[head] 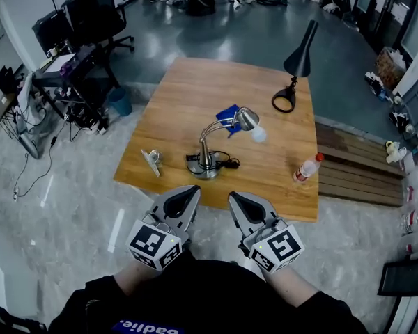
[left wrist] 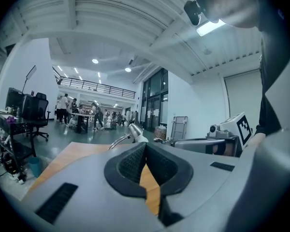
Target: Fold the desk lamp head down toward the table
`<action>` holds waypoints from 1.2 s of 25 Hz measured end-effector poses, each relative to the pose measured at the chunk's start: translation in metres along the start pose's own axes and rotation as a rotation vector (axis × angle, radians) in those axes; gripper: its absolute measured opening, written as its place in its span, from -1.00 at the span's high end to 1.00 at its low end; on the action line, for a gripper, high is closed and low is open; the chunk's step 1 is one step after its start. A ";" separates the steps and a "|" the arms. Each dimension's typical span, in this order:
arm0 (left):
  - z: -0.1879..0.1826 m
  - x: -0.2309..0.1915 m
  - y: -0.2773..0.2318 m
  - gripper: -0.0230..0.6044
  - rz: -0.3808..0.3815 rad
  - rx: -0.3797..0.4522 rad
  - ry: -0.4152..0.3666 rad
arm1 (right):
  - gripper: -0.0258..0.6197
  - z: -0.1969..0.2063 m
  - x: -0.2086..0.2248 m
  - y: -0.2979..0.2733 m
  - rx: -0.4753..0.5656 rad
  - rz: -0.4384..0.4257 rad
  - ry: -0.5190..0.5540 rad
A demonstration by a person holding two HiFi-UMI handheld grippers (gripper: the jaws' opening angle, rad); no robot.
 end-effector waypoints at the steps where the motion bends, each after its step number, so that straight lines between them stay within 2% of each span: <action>1: 0.001 -0.009 -0.002 0.90 0.001 0.002 0.001 | 0.91 0.000 0.001 -0.005 -0.006 0.008 0.006; 7: 0.011 -0.073 -0.016 0.90 0.074 -0.017 -0.016 | 0.91 -0.001 -0.001 -0.052 -0.037 0.103 0.032; 16: 0.024 -0.175 -0.036 0.90 0.260 -0.062 -0.009 | 0.91 -0.008 -0.015 -0.134 -0.081 0.264 0.103; 19: 0.034 -0.195 -0.042 0.90 0.309 -0.092 -0.013 | 0.91 -0.013 -0.020 -0.152 -0.056 0.281 0.121; 24: 0.053 -0.209 -0.057 0.89 0.332 -0.142 -0.008 | 0.90 -0.010 -0.013 -0.160 -0.103 0.298 0.169; 30: 0.073 -0.215 -0.076 0.82 0.291 -0.200 0.004 | 0.90 -0.022 -0.002 -0.170 -0.093 0.241 0.327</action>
Point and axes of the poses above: the fingertips, and each gripper's own axes: y backward along the fingers, x to its right, z out of its underside, the point moved 9 cm from there along y, backward along the fingers, and after that the axes turned 15 degrees about z, right-handed, at the moved point
